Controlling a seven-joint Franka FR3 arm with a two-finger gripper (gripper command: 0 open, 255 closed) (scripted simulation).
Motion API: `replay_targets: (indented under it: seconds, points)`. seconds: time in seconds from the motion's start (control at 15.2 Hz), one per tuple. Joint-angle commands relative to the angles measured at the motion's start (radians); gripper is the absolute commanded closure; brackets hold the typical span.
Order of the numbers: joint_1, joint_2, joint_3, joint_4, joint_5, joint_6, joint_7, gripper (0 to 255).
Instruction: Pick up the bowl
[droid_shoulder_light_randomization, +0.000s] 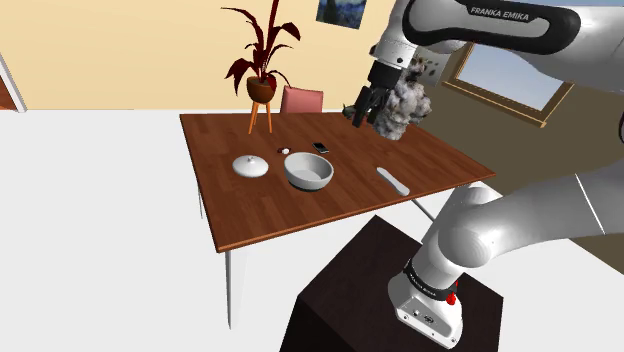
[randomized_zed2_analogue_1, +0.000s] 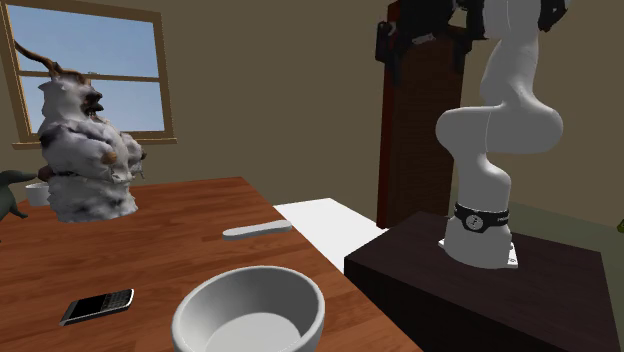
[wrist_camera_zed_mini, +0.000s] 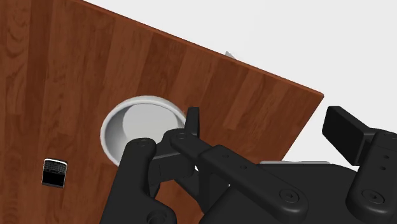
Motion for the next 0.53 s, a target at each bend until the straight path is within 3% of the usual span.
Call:
replay_targets:
  seconds: [0.0, 0.46]
  points:
    - [-0.005, 0.048, -0.028, -0.016, -0.01, 0.062, -0.035, 0]
    - [-0.015, 0.246, -0.121, -0.006, -0.014, 0.237, -0.155, 0]
